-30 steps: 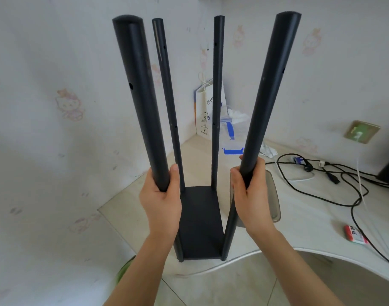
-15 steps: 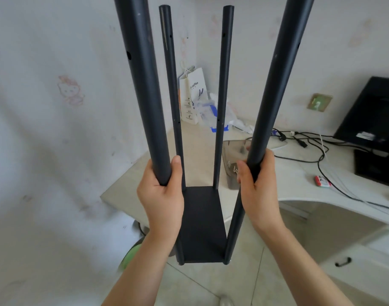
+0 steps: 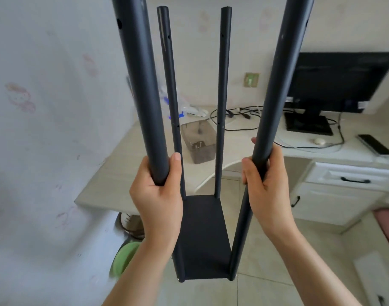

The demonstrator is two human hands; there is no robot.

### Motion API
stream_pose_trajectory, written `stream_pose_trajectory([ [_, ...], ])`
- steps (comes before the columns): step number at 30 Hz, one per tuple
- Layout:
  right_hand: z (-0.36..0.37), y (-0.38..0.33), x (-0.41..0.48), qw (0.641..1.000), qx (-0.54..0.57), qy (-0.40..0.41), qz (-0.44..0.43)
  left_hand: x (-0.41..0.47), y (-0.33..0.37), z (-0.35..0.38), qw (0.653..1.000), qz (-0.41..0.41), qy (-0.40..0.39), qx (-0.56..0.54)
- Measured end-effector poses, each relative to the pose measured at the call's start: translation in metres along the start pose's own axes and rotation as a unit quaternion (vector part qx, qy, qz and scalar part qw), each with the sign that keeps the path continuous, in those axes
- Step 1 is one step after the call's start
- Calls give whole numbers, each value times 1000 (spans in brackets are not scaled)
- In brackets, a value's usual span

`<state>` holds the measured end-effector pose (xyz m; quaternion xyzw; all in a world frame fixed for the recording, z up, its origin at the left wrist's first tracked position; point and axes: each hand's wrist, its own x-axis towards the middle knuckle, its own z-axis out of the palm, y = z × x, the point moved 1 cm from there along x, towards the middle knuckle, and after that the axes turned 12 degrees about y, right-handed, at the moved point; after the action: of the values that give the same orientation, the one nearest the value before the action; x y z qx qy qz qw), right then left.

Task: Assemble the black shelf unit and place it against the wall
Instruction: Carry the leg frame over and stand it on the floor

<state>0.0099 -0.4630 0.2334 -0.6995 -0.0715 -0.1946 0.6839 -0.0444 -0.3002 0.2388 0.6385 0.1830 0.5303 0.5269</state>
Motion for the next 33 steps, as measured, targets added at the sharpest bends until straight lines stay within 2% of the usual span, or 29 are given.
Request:
stream_pose_trajectory([
  [5,-68,1,-20,998,-32,48,20,-53,19,16,999,10,-52,-10],
  [11,-169,10,-58,990,-84,90,64,-144,29,36,992,-22,-128,-2],
  [19,-292,17,-103,964,-138,199,113,-272,43,42,959,-113,-262,-9],
  [24,-353,23,-143,939,-171,251,160,-333,45,53,915,-165,-368,1],
  [28,-386,32,-183,913,-192,304,192,-365,56,80,853,-206,-479,-21],
  [33,-404,49,-238,870,-220,374,235,-404,61,113,780,-218,-586,-39],
])
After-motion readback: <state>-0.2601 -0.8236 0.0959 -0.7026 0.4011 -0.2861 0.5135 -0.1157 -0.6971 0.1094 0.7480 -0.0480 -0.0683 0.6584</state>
